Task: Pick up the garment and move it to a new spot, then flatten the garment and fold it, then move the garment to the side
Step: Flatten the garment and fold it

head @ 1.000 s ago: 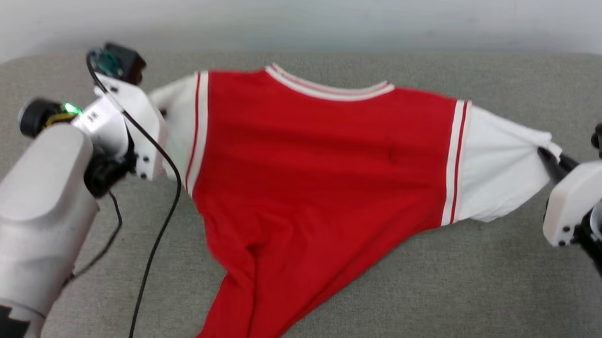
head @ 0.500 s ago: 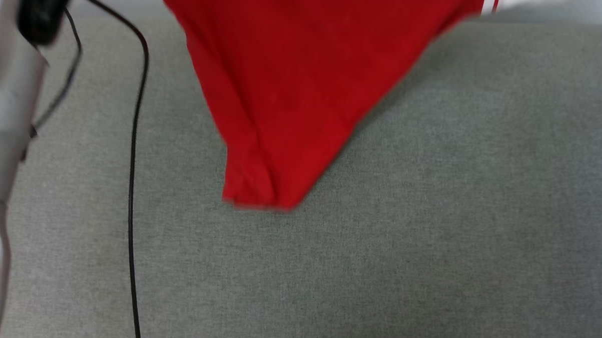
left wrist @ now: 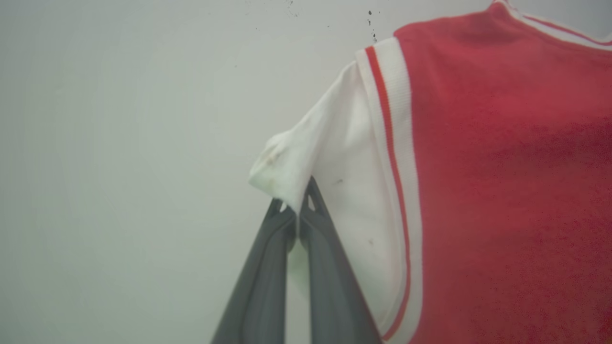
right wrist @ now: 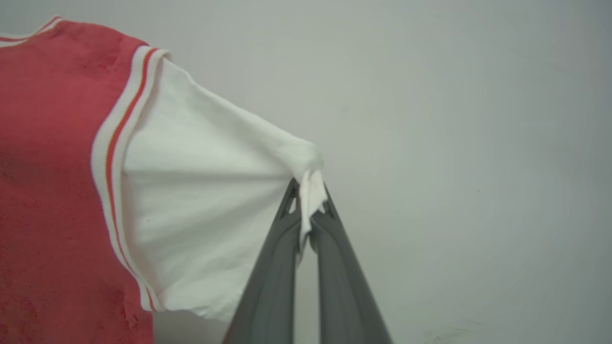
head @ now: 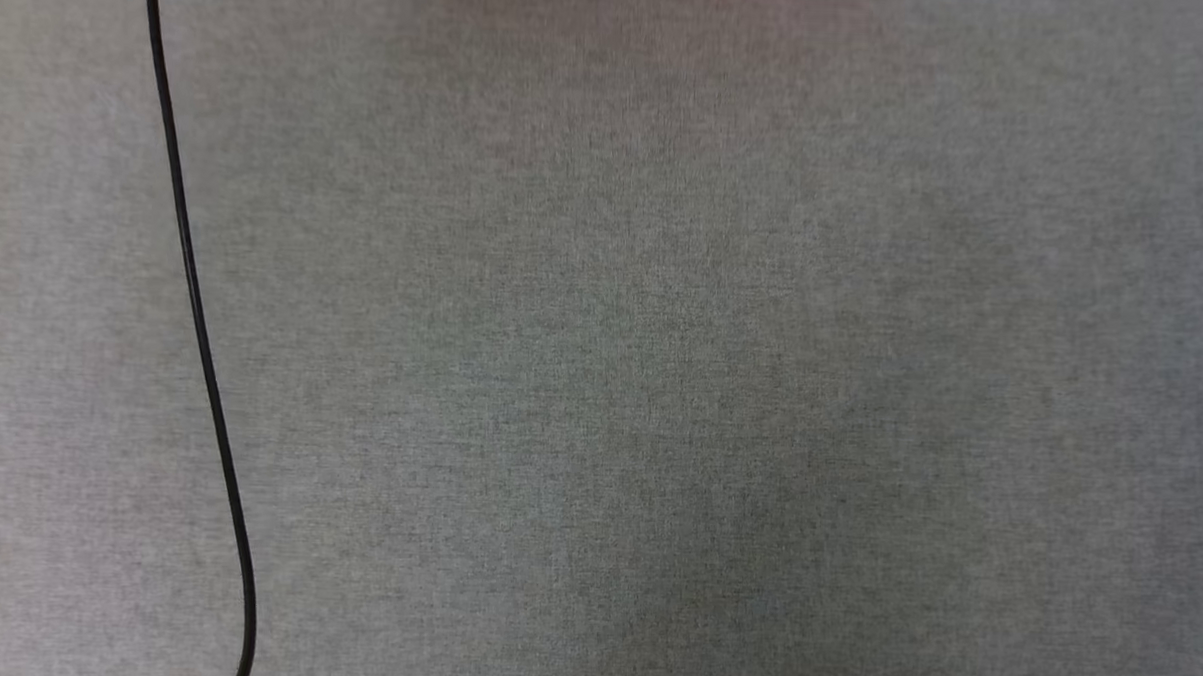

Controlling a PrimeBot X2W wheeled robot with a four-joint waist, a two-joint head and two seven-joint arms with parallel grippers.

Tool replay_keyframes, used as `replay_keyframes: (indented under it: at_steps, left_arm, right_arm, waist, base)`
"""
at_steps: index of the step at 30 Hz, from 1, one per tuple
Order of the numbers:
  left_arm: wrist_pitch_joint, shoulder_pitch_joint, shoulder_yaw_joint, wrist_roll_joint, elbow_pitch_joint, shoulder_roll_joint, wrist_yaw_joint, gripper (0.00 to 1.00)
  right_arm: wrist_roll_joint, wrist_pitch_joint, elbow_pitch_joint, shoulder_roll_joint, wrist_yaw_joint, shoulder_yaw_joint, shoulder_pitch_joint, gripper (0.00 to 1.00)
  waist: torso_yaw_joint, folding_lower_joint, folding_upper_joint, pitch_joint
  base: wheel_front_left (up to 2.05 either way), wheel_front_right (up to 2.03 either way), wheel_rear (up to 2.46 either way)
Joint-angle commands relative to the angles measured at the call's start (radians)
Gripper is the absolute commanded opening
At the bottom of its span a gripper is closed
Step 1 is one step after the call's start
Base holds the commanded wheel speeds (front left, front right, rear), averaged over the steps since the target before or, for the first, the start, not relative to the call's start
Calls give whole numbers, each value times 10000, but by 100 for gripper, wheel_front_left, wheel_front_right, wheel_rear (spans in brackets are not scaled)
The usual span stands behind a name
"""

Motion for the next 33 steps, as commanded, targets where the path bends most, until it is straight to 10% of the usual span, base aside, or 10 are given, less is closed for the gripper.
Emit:
replay_keyframes:
  at_steps: [1, 21, 33]
  left_arm:
    - [-115, -110, -14, 26, 139, 23, -23, 0]
    - [-807, 2558, 239, -1836, 2354, -1241, -684, 0]
    - [-1190, 7557, 775, -2158, -168, -1211, -585, 0]
  right_arm:
    - [-29, -86, 164, 49, -17, 57, -228, 0]
    - [1533, -1646, 2390, 1252, -15, 1486, 2177, 0]
    - [3154, -3021, 1839, 771, -14, 2167, 6599, 0]
  waist:
    - [-12, -1, 0, 379]
    - [-153, -1, 0, 663]
    - [4, -1, 0, -766]
  base:
    - [0, 0, 0]
    - [0, 0, 0]
    - [0, 0, 0]
